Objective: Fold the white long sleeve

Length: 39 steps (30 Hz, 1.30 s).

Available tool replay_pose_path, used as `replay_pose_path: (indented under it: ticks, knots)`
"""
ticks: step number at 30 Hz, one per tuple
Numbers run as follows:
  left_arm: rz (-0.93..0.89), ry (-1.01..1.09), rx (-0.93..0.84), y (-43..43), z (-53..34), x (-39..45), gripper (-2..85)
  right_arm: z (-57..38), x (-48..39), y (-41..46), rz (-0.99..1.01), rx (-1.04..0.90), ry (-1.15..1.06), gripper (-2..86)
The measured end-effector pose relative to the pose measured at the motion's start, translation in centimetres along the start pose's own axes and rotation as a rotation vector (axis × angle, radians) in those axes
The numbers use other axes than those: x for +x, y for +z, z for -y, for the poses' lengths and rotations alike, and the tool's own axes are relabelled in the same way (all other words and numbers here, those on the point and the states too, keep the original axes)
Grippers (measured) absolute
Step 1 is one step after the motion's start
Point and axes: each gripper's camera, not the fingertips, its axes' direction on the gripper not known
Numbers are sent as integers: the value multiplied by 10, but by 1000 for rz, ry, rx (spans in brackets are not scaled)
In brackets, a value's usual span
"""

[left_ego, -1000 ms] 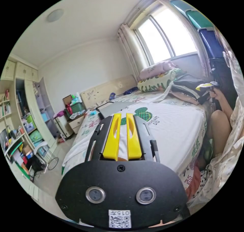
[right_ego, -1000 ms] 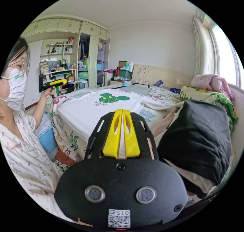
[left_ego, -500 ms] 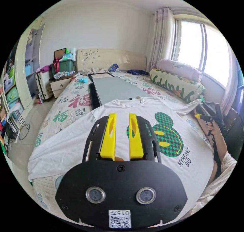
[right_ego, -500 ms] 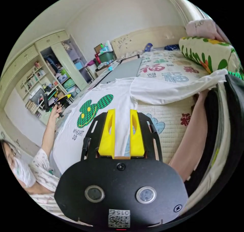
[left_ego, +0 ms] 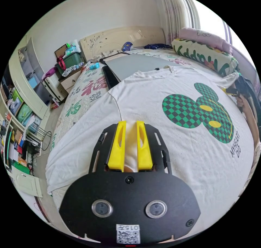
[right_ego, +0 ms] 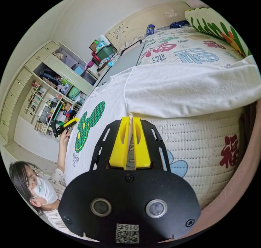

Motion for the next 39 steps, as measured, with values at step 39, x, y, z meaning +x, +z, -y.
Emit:
replay_pose_path:
  ticks: [39]
  knots:
    - [-503, 625, 57, 11, -227, 350, 120, -16, -94, -101, 66, 74, 112, 4]
